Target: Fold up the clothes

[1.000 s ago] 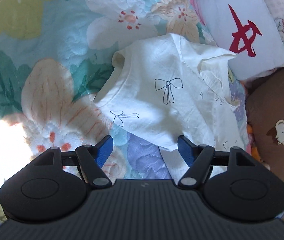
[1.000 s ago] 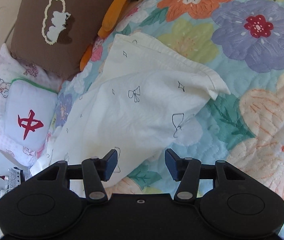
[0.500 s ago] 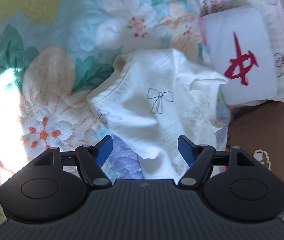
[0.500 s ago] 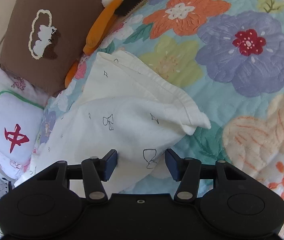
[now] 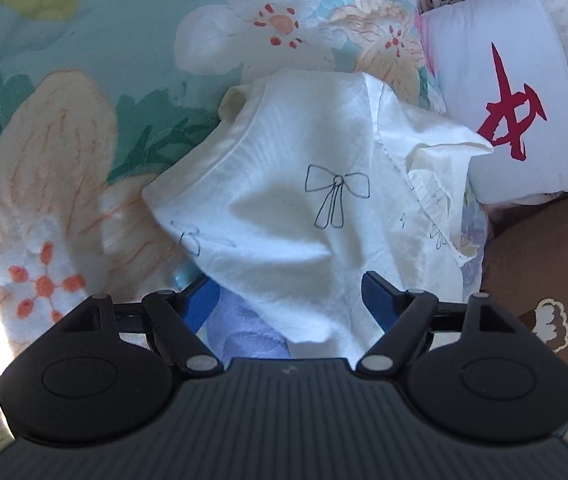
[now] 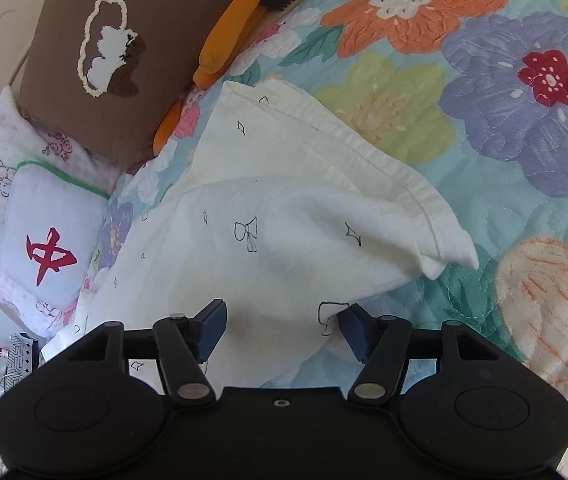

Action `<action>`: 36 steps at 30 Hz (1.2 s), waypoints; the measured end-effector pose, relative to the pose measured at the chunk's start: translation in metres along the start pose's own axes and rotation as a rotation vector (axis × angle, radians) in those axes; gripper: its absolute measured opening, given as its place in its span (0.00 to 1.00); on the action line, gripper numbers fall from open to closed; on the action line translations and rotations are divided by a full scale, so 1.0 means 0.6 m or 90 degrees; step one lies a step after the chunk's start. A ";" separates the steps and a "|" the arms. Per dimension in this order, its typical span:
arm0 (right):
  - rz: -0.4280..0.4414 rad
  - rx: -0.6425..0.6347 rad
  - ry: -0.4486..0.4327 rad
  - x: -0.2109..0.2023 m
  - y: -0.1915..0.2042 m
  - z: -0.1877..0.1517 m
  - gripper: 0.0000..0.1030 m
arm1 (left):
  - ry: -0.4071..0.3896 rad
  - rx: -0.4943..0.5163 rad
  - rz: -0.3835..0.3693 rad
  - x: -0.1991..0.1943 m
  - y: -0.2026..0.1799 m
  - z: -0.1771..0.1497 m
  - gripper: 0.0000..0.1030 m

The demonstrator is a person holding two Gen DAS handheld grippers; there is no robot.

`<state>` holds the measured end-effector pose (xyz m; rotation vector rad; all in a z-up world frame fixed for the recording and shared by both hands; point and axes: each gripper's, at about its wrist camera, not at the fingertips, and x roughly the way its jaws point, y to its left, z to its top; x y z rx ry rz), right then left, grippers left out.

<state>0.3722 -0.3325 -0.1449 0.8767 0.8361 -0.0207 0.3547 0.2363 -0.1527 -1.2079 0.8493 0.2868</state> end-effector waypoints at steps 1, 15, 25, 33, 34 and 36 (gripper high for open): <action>0.001 0.009 -0.007 0.003 -0.006 0.003 0.67 | -0.010 0.015 0.002 0.002 -0.005 0.003 0.61; 0.099 -0.227 -0.099 -0.093 0.076 0.059 0.04 | -0.069 0.152 -0.061 -0.110 -0.049 0.030 0.03; -0.041 -0.144 0.062 -0.070 0.016 0.037 0.04 | 0.000 0.096 -0.052 -0.086 0.024 0.006 0.04; -0.051 -0.214 0.033 -0.084 0.045 0.034 0.05 | 0.025 0.021 -0.116 -0.071 0.056 -0.030 0.49; -0.053 -0.210 0.035 -0.082 0.044 0.035 0.05 | 0.032 0.010 -0.119 -0.068 0.058 -0.034 0.49; -0.059 -0.206 0.041 -0.078 0.040 0.034 0.05 | 0.049 -0.003 -0.125 -0.062 0.062 -0.042 0.54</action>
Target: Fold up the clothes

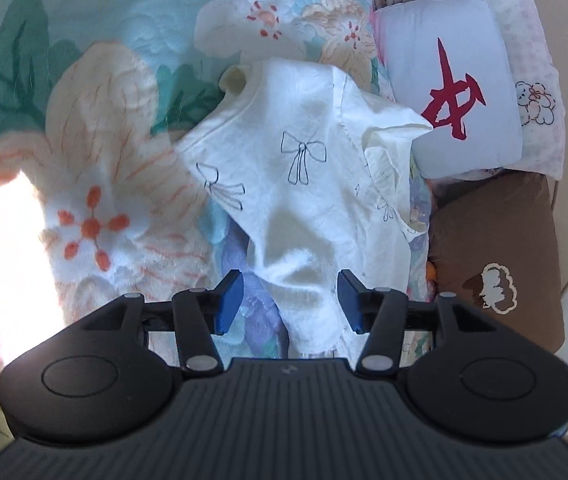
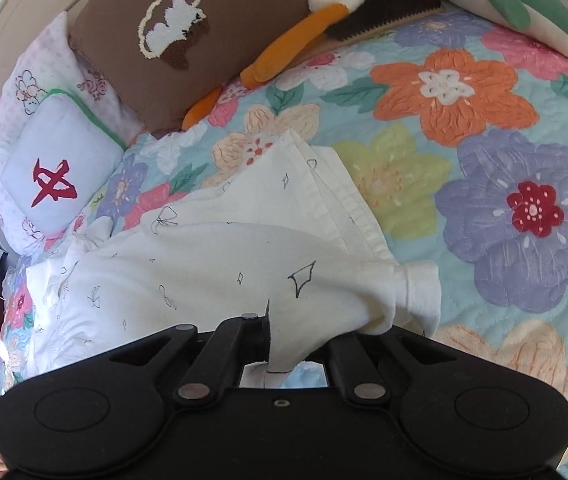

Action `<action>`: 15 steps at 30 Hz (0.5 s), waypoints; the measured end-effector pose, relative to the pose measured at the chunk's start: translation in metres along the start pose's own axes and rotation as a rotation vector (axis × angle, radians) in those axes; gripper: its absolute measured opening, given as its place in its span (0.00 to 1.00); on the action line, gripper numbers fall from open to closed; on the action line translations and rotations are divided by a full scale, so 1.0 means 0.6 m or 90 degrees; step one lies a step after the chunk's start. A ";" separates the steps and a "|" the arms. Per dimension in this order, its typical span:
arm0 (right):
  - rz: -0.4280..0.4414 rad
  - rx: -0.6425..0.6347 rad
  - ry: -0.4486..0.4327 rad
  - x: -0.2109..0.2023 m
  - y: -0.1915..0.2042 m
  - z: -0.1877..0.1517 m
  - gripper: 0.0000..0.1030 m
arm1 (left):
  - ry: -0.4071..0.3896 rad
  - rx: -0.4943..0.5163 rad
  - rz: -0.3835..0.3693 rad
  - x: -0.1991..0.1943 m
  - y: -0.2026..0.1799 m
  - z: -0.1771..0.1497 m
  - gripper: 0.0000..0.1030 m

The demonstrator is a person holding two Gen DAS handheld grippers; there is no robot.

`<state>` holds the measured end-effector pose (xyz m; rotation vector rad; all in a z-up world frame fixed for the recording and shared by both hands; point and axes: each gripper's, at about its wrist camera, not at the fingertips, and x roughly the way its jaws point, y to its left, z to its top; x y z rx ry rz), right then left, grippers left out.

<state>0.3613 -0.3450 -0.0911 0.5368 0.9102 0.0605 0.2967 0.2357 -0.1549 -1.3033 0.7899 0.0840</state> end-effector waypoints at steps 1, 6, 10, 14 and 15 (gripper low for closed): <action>-0.001 0.002 0.003 0.003 -0.002 -0.001 0.05 | 0.002 0.000 0.003 0.004 0.000 -0.002 0.55; 0.002 0.008 0.008 0.007 0.001 -0.012 0.06 | -0.030 0.036 -0.001 0.038 -0.009 0.011 0.61; 0.013 0.001 0.015 0.017 0.007 -0.015 0.08 | -0.076 0.026 0.042 0.072 -0.015 0.047 0.58; 0.034 0.001 0.010 0.024 -0.002 -0.012 0.06 | -0.086 0.082 0.076 0.070 -0.051 0.073 0.02; 0.044 0.004 0.011 0.022 -0.003 -0.012 0.06 | -0.086 0.111 0.085 0.067 -0.061 0.076 0.01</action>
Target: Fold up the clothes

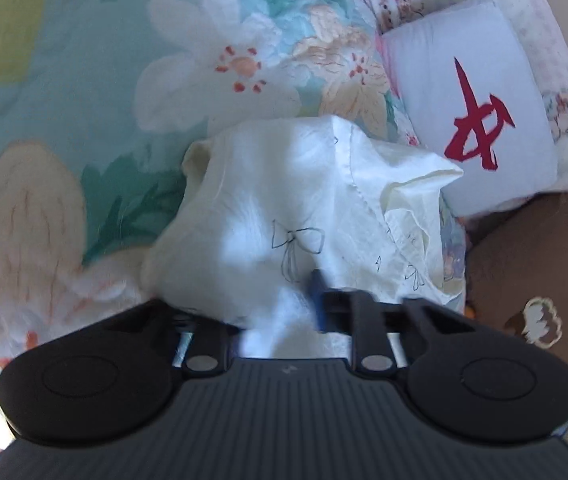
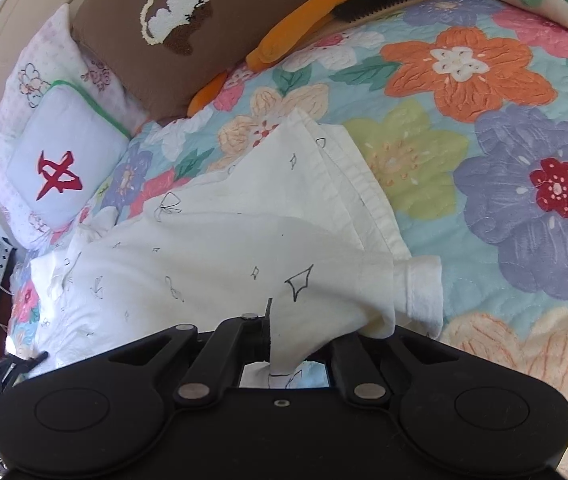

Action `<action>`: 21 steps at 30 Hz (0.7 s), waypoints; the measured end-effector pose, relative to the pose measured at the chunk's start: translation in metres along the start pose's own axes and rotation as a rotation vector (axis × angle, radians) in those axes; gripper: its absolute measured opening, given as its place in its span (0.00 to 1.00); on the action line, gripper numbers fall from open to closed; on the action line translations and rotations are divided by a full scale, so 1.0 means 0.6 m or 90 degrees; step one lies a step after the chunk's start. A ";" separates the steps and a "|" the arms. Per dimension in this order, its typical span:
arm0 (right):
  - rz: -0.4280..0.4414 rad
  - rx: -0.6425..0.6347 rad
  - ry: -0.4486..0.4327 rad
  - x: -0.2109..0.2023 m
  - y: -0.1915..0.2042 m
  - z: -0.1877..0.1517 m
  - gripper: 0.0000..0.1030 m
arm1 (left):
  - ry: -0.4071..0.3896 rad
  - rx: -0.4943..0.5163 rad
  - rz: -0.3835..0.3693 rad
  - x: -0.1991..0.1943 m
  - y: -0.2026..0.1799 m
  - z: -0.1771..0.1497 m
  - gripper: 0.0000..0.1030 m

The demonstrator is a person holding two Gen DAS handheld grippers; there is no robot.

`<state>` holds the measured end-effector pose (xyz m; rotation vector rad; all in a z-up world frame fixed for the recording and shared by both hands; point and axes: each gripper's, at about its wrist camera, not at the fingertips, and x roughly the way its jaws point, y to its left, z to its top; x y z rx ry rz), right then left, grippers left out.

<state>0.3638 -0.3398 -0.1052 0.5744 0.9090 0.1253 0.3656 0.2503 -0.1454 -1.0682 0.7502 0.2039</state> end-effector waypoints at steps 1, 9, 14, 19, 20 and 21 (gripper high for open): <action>0.011 0.006 0.000 -0.003 0.000 0.000 0.05 | -0.005 0.021 0.000 -0.006 -0.007 0.004 0.01; 0.139 -0.069 -0.066 -0.111 0.070 0.048 0.05 | -0.027 0.012 -0.117 -0.134 -0.040 0.002 0.01; 0.168 -0.044 -0.064 -0.188 0.085 0.072 0.04 | -0.037 0.055 -0.113 -0.227 -0.074 0.002 0.01; 0.225 0.058 -0.034 -0.207 0.041 0.064 0.04 | -0.061 0.098 -0.084 -0.281 -0.090 0.003 0.01; 0.217 0.064 -0.028 -0.201 0.036 0.061 0.04 | -0.060 0.106 -0.073 -0.276 -0.093 0.006 0.01; 0.200 0.067 -0.024 -0.191 0.033 0.062 0.04 | -0.055 0.111 -0.053 -0.263 -0.096 0.012 0.01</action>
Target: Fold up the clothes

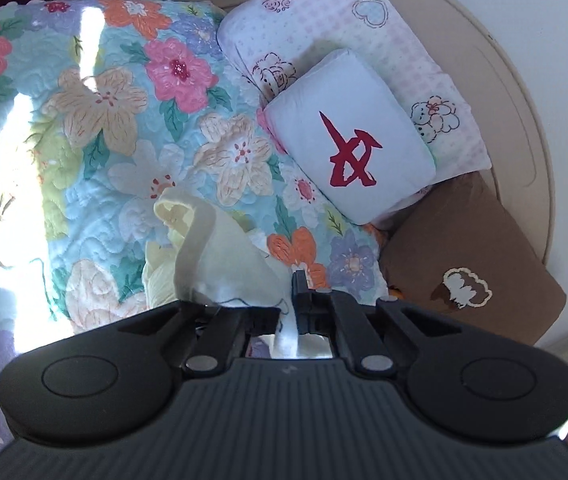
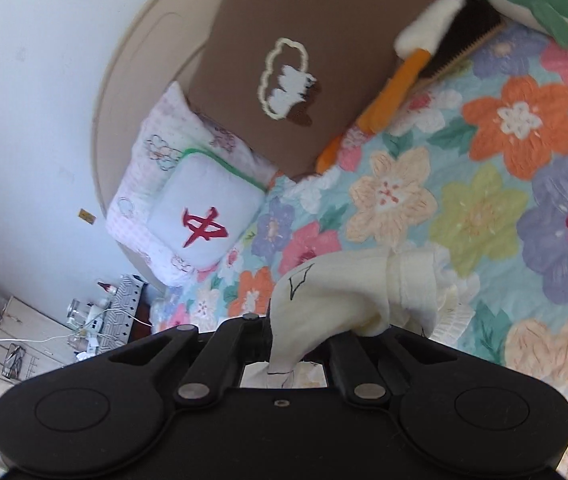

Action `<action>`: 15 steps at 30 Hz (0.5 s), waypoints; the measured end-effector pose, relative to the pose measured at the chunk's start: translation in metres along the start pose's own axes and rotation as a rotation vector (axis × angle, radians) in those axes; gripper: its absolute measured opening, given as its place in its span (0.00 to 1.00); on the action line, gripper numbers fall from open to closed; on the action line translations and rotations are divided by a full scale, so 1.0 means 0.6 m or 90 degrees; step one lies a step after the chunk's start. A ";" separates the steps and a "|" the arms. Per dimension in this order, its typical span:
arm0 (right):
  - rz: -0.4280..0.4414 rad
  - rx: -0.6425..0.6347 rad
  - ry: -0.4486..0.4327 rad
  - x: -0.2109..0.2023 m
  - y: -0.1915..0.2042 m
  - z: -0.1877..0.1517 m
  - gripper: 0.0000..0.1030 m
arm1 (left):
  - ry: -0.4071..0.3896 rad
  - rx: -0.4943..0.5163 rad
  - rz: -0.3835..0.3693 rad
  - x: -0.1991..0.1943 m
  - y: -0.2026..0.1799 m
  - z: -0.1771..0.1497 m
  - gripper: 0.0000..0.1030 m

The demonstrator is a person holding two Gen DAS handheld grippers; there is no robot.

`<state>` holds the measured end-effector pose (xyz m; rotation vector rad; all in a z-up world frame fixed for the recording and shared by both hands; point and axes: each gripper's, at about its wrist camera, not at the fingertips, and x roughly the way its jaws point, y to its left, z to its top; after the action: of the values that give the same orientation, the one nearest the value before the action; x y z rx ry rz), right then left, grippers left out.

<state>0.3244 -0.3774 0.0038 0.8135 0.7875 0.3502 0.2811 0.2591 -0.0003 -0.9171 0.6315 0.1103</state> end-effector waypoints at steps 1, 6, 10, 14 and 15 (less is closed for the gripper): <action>-0.021 -0.010 -0.003 0.011 -0.001 0.003 0.04 | 0.015 0.011 0.024 0.025 -0.001 0.005 0.01; -0.089 -0.120 -0.015 0.085 0.042 0.054 0.04 | 0.071 0.048 0.056 0.144 -0.025 0.044 0.01; -0.006 -0.175 -0.096 0.074 0.131 0.121 0.04 | -0.033 0.078 -0.055 0.113 -0.108 0.100 0.01; 0.060 -0.220 -0.189 -0.010 0.197 0.137 0.04 | -0.125 0.103 -0.133 0.015 -0.153 0.124 0.01; 0.063 -0.219 -0.197 -0.026 0.196 0.132 0.04 | -0.136 0.103 -0.137 -0.004 -0.149 0.123 0.01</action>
<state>0.3737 -0.3502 0.1347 0.5653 0.3843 0.4222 0.3443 0.2611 0.0970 -0.7991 0.3357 -0.0344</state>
